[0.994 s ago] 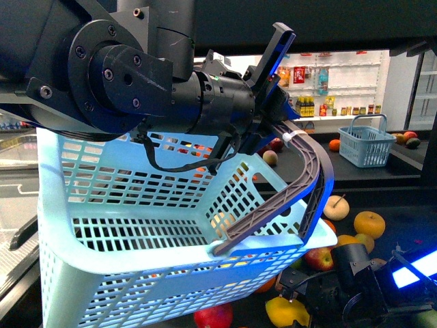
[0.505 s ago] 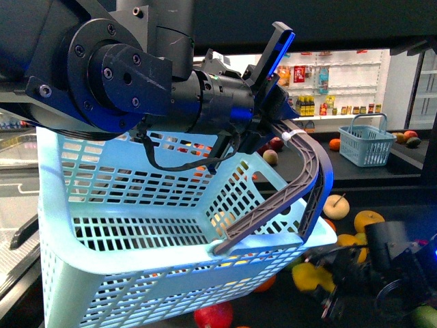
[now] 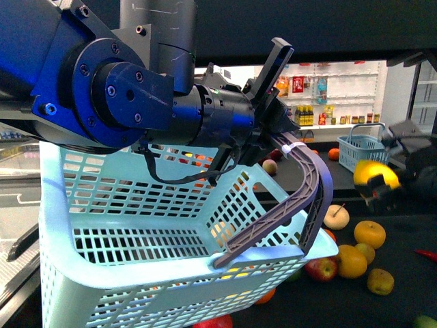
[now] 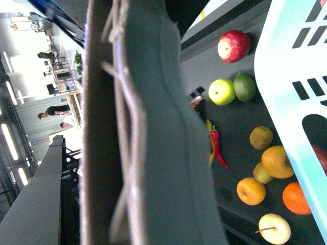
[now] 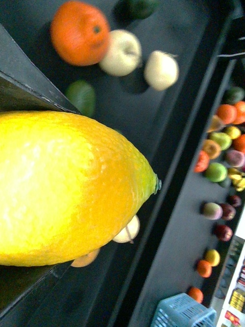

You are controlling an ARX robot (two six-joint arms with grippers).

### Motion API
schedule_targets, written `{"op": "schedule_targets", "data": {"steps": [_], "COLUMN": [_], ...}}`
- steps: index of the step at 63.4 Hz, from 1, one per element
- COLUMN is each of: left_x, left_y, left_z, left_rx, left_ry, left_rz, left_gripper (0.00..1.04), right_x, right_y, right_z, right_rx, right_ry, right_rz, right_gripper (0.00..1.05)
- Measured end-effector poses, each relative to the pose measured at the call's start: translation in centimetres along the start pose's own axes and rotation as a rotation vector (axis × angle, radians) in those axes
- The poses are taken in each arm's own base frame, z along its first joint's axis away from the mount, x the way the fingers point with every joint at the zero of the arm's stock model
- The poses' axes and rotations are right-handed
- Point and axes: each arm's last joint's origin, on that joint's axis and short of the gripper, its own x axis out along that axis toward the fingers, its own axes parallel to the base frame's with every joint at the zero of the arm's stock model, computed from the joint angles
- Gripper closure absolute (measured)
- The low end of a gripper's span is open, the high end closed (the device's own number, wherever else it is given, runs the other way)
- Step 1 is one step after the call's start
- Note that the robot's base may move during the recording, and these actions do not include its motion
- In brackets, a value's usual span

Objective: Pick lemon from shelf

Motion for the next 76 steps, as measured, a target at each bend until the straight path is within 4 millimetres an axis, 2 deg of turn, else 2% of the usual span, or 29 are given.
{"op": "schedule_targets", "data": {"steps": [9, 13, 18, 30, 51, 54, 58, 68, 71, 76], "left_x": [0.0, 0.0, 0.0, 0.0, 0.0, 0.0, 0.0, 0.0, 0.0, 0.0], "left_y": [0.0, 0.0, 0.0, 0.0, 0.0, 0.0, 0.0, 0.0, 0.0, 0.0], "left_z": [0.0, 0.0, 0.0, 0.0, 0.0, 0.0, 0.0, 0.0, 0.0, 0.0], "left_rx": [0.001, 0.0, 0.0, 0.001, 0.0, 0.0, 0.0, -0.005, -0.009, -0.009], "left_ry": [-0.001, -0.001, -0.001, -0.001, -0.001, -0.001, 0.001, 0.001, 0.002, 0.0], "left_rz": [0.0, 0.0, 0.0, 0.0, 0.0, 0.0, -0.001, -0.001, -0.001, 0.0], "left_gripper": [0.97, 0.97, 0.97, 0.97, 0.97, 0.97, 0.97, 0.97, 0.97, 0.97], "right_x": [-1.5, -1.7, -1.7, -0.9, -0.7, -0.8, -0.9, -1.0, -1.1, -1.4], "right_y": [2.0, 3.5, 5.4, 9.3, 13.0, 13.6, 14.2, 14.0, 13.6, 12.0], "right_z": [5.3, 6.8, 7.6, 7.2, 5.8, 5.6, 5.3, 5.2, 5.1, 5.1], "right_rx": [0.118, 0.165, 0.204, 0.272, 0.31, 0.299, 0.309, 0.299, 0.289, 0.256], "right_ry": [-0.083, -0.101, -0.099, -0.042, 0.032, 0.04, 0.048, 0.052, 0.055, 0.067], "right_rz": [0.077, 0.123, 0.174, 0.253, 0.341, 0.361, 0.384, 0.377, 0.363, 0.259], "right_gripper": [0.4, 0.4, 0.4, 0.4, 0.4, 0.36, 0.25, 0.03, 0.01, 0.02]}}
